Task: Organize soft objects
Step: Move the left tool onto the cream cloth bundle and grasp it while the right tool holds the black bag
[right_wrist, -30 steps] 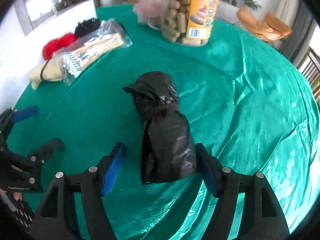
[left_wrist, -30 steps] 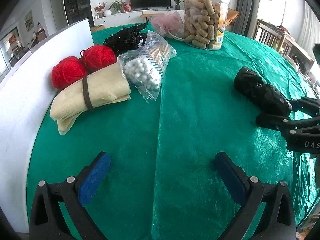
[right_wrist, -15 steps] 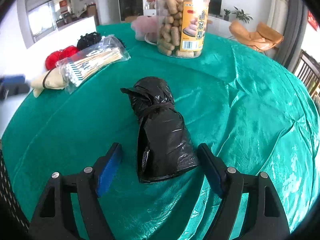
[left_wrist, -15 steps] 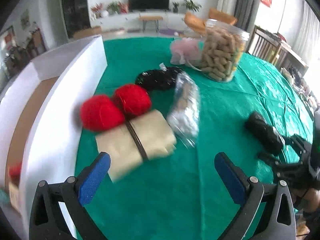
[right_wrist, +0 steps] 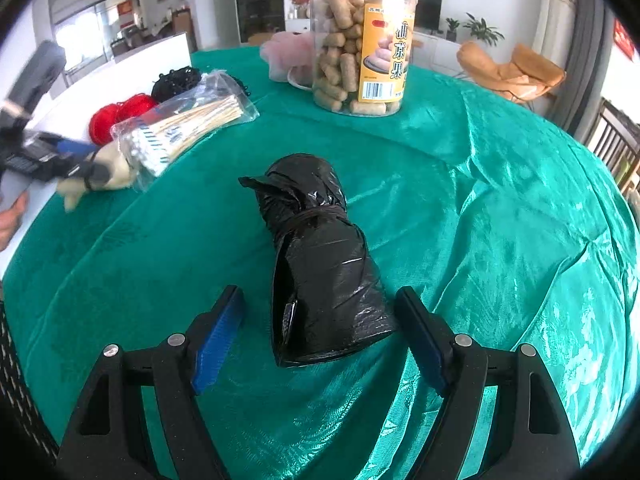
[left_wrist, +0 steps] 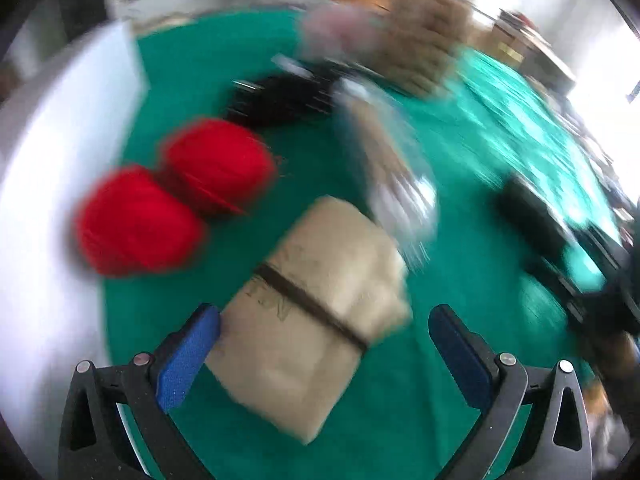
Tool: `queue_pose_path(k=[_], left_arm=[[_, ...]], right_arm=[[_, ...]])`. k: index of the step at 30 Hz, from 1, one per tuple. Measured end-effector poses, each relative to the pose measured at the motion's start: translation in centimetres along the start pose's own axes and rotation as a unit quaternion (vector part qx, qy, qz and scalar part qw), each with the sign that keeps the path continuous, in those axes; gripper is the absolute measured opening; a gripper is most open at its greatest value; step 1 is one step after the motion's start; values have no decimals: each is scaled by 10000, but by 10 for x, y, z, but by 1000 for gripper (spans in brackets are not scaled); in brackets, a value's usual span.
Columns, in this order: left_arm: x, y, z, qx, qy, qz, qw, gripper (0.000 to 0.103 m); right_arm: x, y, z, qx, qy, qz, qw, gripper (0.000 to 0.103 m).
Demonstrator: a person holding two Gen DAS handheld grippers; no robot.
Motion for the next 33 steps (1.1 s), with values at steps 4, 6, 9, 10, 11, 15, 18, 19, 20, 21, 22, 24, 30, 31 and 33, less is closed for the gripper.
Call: queue_pose_path(k=[4, 6, 9, 10, 11, 15, 18, 19, 20, 21, 22, 24, 30, 31, 33], left_arm=[[-7, -13, -6, 307, 74, 80, 9995, 103], [-5, -14, -5, 314, 24, 189, 9993, 103], [10, -14, -4, 411, 42, 593, 9974, 103], [14, -16, -4, 481, 28, 732, 9962, 103], [17, -17, -5, 544, 0, 846, 9949, 103], [16, -21, -14, 495, -280, 991, 9934, 80], [5, -21, -23, -113, -361, 1262, 9913, 71], [-1, -23, -29, -518, -373, 1216, 9905, 71], [-5, -28, -35, -782, -423, 1066, 9903, 71], [-8, -35, -39, -927, -471, 891, 9906, 75], [-8, -43, -44, -920, -495, 774, 9915, 80], [-2, -55, -50, -539, -546, 958, 9924, 89], [9, -51, -51, -345, -759, 1445, 9860, 103], [10, -52, -50, -359, -782, 1460, 9855, 103], [7, -53, -53, -353, -857, 1476, 9847, 103]], right_arm=[[0, 0, 0, -2, 1, 1, 10000, 80], [0, 0, 0, -3, 1, 0, 10000, 80], [0, 0, 0, 4, 0, -7, 10000, 80], [1, -1, 0, 10, 0, -10, 10000, 80], [0, -1, 0, 17, -1, -14, 10000, 80], [0, -2, 0, 25, -2, -19, 10000, 80], [0, -2, 1, 24, -3, -18, 10000, 80], [0, -2, 1, 24, -2, -20, 10000, 80], [0, -2, 1, 27, -2, -21, 10000, 80], [0, -2, 0, 27, -3, -17, 10000, 80], [0, -2, 0, 25, -2, -18, 10000, 80], [0, -2, 0, 23, -2, -16, 10000, 80], [1, -2, 1, 24, -2, -23, 10000, 80], [0, -2, 0, 26, -3, -29, 10000, 80], [0, -2, 0, 26, -3, -31, 10000, 80]])
Point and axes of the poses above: each gripper's, at about its wrist camera, not at the fingertips, and x roughly the way its jaws point, y to its left, z to its top, the point moved 3 cm from there along x, roughly the way its jaws point, and after that the axes turned 15 degrees about -y, right-handed, at the moved point
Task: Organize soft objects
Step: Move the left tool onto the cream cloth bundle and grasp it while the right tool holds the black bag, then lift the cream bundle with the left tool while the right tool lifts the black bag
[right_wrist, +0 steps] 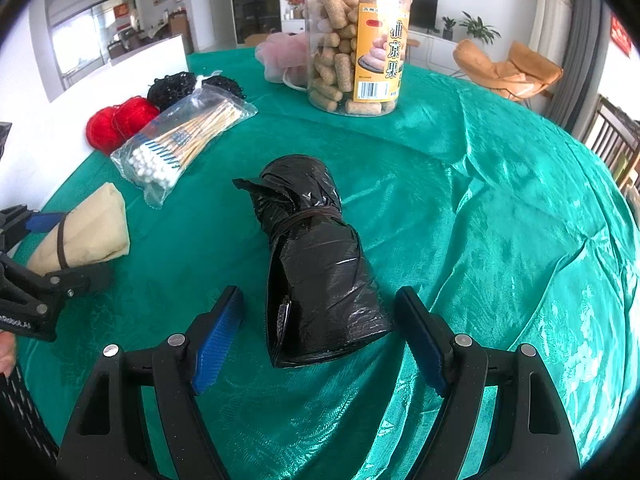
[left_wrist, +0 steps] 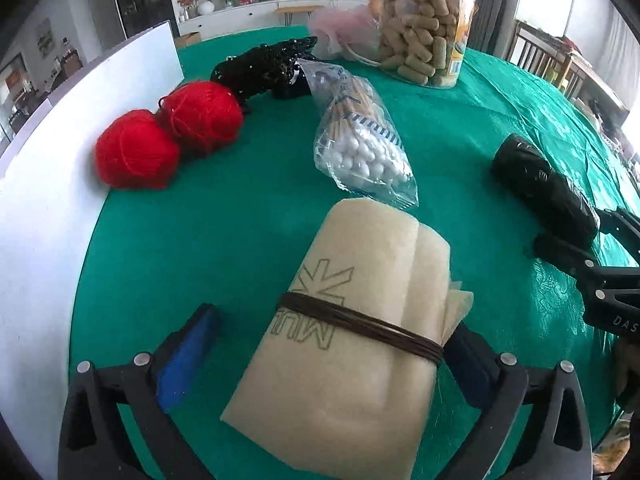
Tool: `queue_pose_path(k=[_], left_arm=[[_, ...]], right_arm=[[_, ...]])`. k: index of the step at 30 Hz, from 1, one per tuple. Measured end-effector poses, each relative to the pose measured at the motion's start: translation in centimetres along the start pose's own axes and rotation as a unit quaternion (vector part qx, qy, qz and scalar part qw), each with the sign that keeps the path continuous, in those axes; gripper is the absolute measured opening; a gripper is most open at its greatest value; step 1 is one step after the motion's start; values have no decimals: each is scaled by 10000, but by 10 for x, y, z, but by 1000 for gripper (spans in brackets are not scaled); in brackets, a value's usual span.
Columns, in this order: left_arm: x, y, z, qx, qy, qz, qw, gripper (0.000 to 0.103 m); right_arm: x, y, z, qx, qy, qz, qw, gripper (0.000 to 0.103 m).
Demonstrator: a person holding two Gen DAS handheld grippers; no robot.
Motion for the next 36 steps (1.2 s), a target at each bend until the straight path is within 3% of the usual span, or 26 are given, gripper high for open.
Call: queue_pose_path(k=[8, 36], left_arm=[[-9, -3, -6, -3, -249, 32, 9997, 103], [-9, -4, -5, 5, -272, 38, 9996, 103]], right_arm=[[0, 0, 0, 1, 0, 1, 10000, 80], [1, 0, 0, -3, 8, -1, 10000, 80]])
Point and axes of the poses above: each gripper's, at about its wrist camera, not at the fingertips, and x roughly the way its jaws point, y to its left, z to its top, the point moved 3 cm from there along x, roughly the way its jaws point, and after that the axes turned 15 degrees about -y, right-handed, at the moved point
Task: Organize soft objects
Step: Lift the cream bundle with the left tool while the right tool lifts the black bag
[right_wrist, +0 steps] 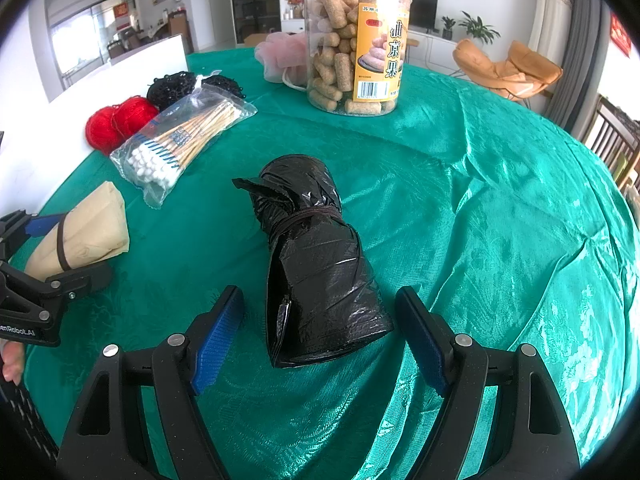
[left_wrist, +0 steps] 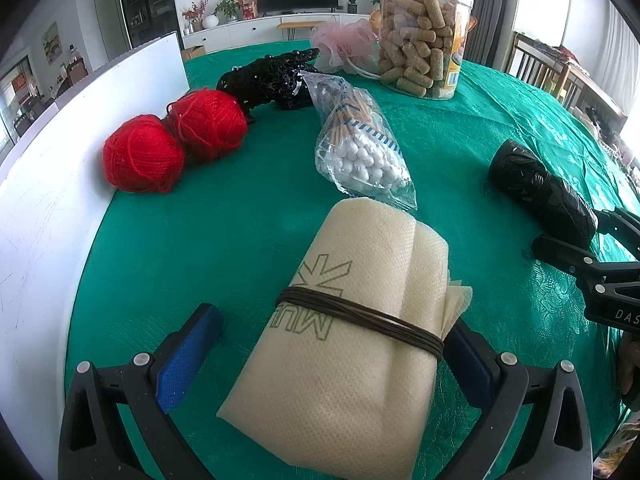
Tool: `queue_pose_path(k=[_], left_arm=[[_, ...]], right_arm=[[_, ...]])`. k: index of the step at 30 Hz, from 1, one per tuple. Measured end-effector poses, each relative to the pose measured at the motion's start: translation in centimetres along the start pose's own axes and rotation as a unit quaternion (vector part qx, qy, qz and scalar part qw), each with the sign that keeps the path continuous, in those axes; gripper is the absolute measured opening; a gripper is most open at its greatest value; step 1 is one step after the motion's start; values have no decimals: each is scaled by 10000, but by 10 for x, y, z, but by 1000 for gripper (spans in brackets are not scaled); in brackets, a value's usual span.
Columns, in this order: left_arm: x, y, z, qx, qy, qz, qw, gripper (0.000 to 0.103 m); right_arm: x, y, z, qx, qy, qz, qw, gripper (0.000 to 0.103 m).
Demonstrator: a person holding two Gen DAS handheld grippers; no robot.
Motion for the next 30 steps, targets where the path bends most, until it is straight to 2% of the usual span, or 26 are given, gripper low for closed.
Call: queue_pose_path(k=[22, 24, 26, 27, 29, 30], left_arm=[[0, 1, -1, -4, 2, -3, 10000, 103], [-1, 0, -1, -6, 17, 11, 10000, 103], [-2, 0, -1, -10, 35, 17, 10000, 103], [-3, -1, -1, -5, 27, 2, 10000, 101], [-5, -2, 0, 11, -34, -62, 10000, 90], [-7, -3, 1, 24, -87, -111, 9999, 76]], right_arm=[[1, 2, -1, -41, 99, 50, 9999, 84], [4, 2, 3, -125, 456, 117, 9988, 84], [10, 3, 10, -233, 1028, 248, 9941, 84], [14, 2, 14, -279, 1307, 270, 9907, 84], [16, -1, 24, -341, 1453, 227, 9885, 83], [15, -3, 29, -346, 1381, 195, 9896, 83]])
Point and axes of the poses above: each gripper's, at about its wrist camera, not at the fingertips, and x roughly the way its jaws point, y to its left, z to its top, the point moved 3 cm from there along x, roughly the way its jaws point, and after that the axes turned 15 degrees about -y, right-handed, at the moved point
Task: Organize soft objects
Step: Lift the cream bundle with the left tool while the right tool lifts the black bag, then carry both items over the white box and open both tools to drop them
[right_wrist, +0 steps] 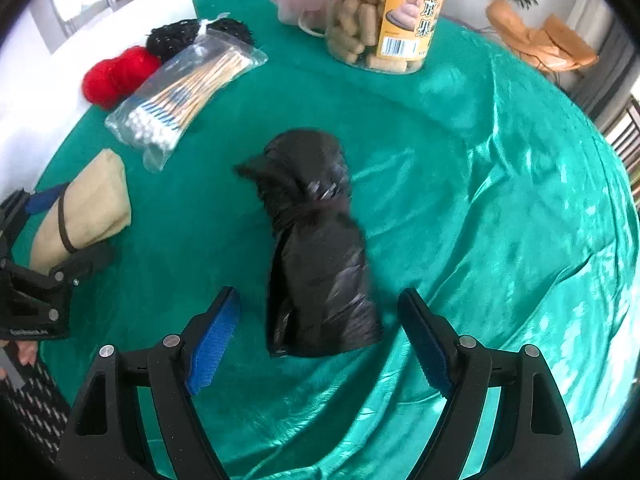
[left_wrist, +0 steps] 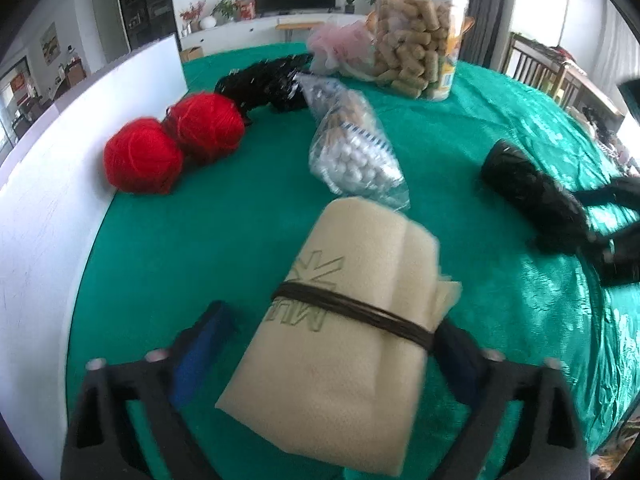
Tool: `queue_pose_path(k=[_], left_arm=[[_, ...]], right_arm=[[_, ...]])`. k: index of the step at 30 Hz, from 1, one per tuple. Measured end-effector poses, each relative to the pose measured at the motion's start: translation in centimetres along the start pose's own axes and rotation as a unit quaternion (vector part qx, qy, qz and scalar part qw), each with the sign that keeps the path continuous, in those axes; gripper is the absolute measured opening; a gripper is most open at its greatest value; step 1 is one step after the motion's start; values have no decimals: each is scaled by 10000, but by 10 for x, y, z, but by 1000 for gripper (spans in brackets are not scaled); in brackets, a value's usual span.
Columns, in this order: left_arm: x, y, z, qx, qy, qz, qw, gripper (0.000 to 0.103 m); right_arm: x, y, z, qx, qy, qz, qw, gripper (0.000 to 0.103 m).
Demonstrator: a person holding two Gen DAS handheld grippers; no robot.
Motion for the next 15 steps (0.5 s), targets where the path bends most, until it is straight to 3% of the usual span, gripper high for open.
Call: queue_pose_path(k=[3, 4, 5, 9, 12, 15], left_arm=[[-5, -2, 1, 8, -80, -134, 9999, 60], [-7, -2, 2, -17, -108, -192, 9998, 54], [-9, -2, 2, -50, -140, -249, 9996, 53], [-24, 6, 9, -462, -267, -544, 9971, 47], [-57, 30, 17, -1187, -546, -775, 9884, 47], [-100, 72, 35, -1595, -997, -620, 9802, 47]], right_arm=[[2, -6, 5, 237, 4, 250, 9994, 78], [4, -6, 6, 278, 8, 362, 9990, 49], [7, -4, 5, 229, 45, 382, 9990, 42], [1, -2, 10, 370, -42, 371, 9986, 39], [-25, 0, 30, 1256, -403, 912, 9871, 39], [-51, 35, 68, 1387, -817, 1511, 9753, 39]])
Point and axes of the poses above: each gripper's, at about its wrist camera, not at the fingertips, and x roughly the way its jaws point, y to its left, z to its top, the point moved 3 cm from there along x, roughly the way its jaws point, and after that the axes turned 15 degrees about -y, right-handed, at the moved point
